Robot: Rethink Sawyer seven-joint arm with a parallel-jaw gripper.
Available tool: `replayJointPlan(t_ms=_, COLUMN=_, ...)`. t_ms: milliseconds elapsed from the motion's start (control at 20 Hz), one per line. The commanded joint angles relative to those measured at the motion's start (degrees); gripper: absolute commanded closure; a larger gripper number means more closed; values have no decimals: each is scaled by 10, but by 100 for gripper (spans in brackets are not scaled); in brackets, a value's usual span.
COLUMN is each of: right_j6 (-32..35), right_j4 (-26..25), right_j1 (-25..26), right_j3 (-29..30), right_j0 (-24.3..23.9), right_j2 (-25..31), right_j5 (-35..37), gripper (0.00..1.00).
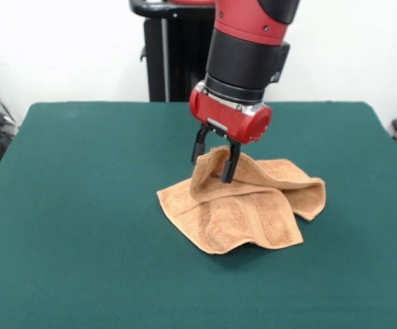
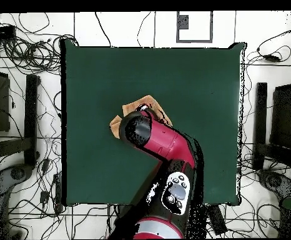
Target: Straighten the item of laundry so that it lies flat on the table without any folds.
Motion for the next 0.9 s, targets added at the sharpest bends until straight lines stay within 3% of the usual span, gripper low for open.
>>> replayJointPlan(t_ms=50, right_j6=56, right_j4=-28, right_j1=31, right_j3=44, right_j0=5, right_j2=83, right_j5=-18, gripper=0)
replayJointPlan(t_ms=550, right_j6=49, right_j4=-51, right_j1=31, right_j3=49, right_j0=-4, right_j2=91, right_j5=-30, gripper=0)
replayJointPlan(t_ms=600, right_j6=46, right_j4=-59, right_j1=31, right_j3=48, right_j0=-6, right_j2=94, right_j5=-32, gripper=100)
replayJointPlan(t_ms=900, right_j6=30, right_j4=-84, right_j1=26, right_j3=46, right_j0=-18, right_j2=103, right_j5=-26, gripper=100)
